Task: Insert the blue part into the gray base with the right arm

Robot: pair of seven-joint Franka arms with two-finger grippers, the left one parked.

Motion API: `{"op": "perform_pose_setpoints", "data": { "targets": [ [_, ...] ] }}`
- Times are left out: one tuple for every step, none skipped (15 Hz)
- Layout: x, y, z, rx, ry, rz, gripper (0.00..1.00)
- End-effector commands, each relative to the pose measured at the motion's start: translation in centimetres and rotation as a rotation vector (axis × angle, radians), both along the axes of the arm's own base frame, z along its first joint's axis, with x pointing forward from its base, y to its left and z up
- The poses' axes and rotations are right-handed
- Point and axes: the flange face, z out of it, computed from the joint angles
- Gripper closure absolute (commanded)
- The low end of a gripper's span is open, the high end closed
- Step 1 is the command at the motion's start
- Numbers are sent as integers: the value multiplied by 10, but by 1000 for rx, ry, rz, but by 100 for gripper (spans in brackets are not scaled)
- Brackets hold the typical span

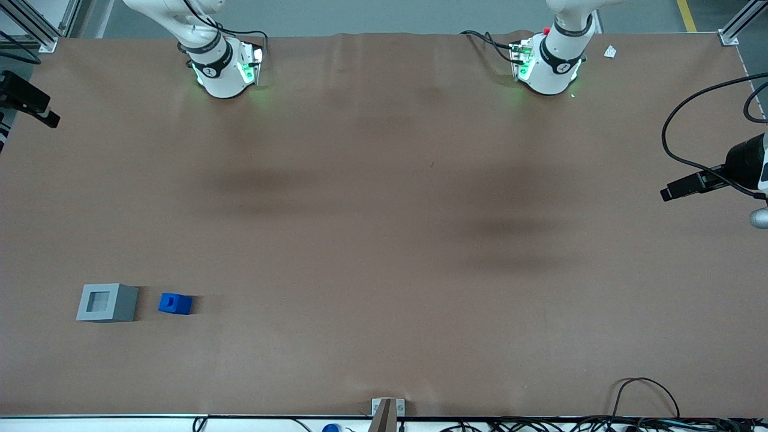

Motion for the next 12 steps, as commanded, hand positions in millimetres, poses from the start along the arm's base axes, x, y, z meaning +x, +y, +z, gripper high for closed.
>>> {"op": "perform_pose_setpoints", "data": {
  "targets": [
    [2, 0, 3, -14, 5, -22, 0],
    [3, -1, 3, -16, 1, -23, 0],
    [6, -4, 1, -23, -3, -28, 0],
    [18, -4, -13, -38, 11, -27, 0],
    [34, -4, -27, -42, 4, -25, 0],
    [48, -4, -45, -37, 1, -25, 0],
    [66, -3, -64, -32, -6, -21, 0],
    [80, -4, -81, -32, -9, -19, 0],
    [95, 0, -101, -39, -7, -9, 0],
    [109, 5, -120, -39, -4, -1, 0],
    [121, 3, -142, -36, 6, -4, 0],
    [134, 2, -166, -31, 15, -7, 0]
  ]
}}
